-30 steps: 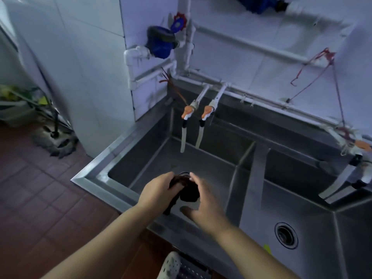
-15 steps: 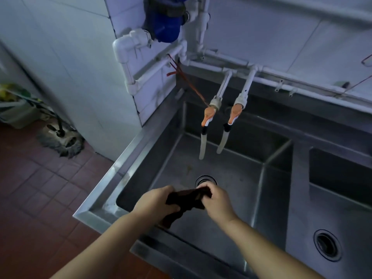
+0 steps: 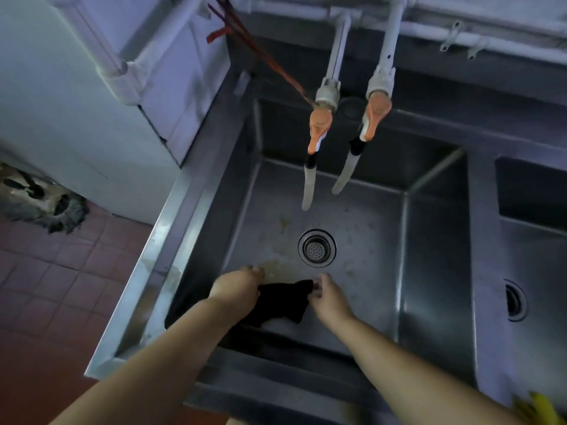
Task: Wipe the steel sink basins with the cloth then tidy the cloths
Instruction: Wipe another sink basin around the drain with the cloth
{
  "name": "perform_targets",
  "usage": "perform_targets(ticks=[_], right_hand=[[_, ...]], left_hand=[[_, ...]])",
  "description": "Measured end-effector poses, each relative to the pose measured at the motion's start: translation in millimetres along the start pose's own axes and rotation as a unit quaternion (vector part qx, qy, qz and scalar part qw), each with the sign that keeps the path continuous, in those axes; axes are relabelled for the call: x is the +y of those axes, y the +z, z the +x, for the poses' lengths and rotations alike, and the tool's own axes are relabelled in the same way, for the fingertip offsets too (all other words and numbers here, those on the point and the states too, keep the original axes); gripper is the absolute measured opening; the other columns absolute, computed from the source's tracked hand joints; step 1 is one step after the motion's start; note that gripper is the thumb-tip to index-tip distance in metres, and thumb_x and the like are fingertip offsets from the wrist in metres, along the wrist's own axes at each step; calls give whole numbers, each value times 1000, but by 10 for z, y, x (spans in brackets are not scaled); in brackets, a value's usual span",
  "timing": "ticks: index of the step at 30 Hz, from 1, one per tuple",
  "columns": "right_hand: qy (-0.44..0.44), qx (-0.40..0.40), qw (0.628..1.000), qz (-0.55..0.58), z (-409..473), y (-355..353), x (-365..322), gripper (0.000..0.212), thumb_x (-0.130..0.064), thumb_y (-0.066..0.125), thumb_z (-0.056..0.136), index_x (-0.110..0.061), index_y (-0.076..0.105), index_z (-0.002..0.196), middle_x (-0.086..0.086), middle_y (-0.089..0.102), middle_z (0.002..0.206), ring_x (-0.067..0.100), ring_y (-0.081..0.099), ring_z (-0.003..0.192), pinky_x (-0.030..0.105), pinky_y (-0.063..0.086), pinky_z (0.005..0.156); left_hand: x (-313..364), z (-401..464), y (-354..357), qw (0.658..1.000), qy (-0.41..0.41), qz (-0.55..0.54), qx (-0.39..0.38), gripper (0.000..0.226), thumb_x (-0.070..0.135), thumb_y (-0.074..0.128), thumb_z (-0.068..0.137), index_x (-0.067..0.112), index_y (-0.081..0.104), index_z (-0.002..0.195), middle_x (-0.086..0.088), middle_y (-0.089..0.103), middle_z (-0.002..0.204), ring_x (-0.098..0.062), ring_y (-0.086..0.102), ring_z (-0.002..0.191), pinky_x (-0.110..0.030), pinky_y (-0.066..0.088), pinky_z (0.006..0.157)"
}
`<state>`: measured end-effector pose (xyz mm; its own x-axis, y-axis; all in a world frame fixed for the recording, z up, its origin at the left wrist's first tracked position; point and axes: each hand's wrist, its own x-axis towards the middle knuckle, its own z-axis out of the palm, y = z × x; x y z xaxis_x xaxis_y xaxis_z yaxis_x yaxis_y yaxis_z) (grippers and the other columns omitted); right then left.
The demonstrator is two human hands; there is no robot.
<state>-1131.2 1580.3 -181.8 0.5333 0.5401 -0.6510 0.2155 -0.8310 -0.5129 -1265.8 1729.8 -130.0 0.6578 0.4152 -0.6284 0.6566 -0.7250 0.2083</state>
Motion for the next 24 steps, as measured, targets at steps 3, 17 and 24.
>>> perform_targets(ticks=[3,17,24], right_hand=[[19,5,999,-46,114,84,53,45,-15,50,93,-15,39,136,8,48,137,25,53,119,34,44,96],[-383,-194,782,-452,970,839,8,59,-25,34,103,-33,0,151,0,-25,152,18,-26,137,41,-5,119],[-493,-78,726,-473,1257,1270,136,57,-52,29,92,-30,36,144,14,32,151,32,24,140,52,10,112]], left_hand=[[-123,108,-226,993,33,82,77,35,12,45,89,17,50,123,-6,57,118,-31,60,103,-36,46,77],[-910,820,-877,908,206,284,228,18,20,57,71,16,74,76,-3,72,76,-22,65,96,-33,20,109],[-937,865,-839,904,204,290,240,24,23,49,79,14,69,69,-5,69,69,-24,63,90,-33,14,112]])
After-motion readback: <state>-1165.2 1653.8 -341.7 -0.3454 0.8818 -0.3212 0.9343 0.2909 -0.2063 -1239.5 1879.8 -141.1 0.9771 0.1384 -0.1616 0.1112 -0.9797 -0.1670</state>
